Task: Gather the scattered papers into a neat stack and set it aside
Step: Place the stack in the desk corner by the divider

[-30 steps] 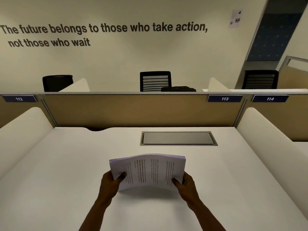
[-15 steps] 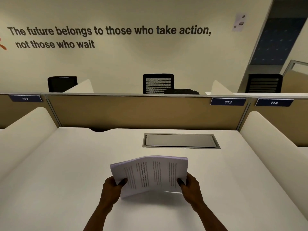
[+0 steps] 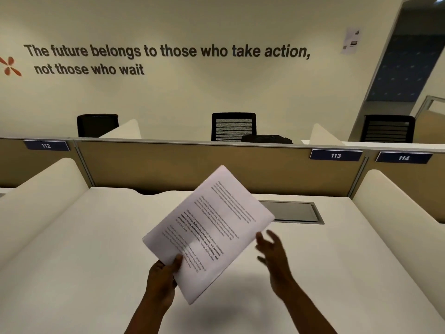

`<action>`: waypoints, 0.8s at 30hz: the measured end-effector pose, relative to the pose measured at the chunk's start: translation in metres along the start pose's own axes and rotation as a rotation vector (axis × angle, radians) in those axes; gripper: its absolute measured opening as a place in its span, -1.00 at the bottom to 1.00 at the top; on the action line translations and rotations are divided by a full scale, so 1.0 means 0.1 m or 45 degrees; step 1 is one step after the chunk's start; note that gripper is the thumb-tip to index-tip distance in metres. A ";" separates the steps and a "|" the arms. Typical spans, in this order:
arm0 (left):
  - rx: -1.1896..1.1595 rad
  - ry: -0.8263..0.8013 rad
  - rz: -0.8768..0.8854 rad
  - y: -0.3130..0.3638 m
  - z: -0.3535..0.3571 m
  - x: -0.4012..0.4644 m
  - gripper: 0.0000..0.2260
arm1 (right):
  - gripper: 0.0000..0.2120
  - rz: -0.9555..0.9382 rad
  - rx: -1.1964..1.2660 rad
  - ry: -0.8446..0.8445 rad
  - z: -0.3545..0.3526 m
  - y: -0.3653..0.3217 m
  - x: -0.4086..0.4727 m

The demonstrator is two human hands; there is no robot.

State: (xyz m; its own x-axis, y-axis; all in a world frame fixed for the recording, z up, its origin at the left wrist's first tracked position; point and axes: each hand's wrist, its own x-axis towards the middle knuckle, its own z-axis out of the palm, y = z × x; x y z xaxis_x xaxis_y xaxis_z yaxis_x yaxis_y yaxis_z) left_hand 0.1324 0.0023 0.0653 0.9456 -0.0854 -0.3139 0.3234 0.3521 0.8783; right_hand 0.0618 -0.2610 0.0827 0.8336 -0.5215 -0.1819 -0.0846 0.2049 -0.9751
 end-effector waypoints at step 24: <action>0.589 0.019 0.032 0.53 -0.54 0.44 -0.68 | -0.47 0.089 -0.030 -0.411 0.71 -0.07 0.06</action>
State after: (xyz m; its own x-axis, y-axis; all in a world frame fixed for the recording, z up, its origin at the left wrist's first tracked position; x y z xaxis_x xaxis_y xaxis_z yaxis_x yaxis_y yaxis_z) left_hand 0.1891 0.0672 0.0782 0.9537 -0.0673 -0.2930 0.2858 -0.0989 0.9532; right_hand 0.1056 -0.2070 0.0976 0.9548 -0.2170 -0.2030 -0.1575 0.2099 -0.9650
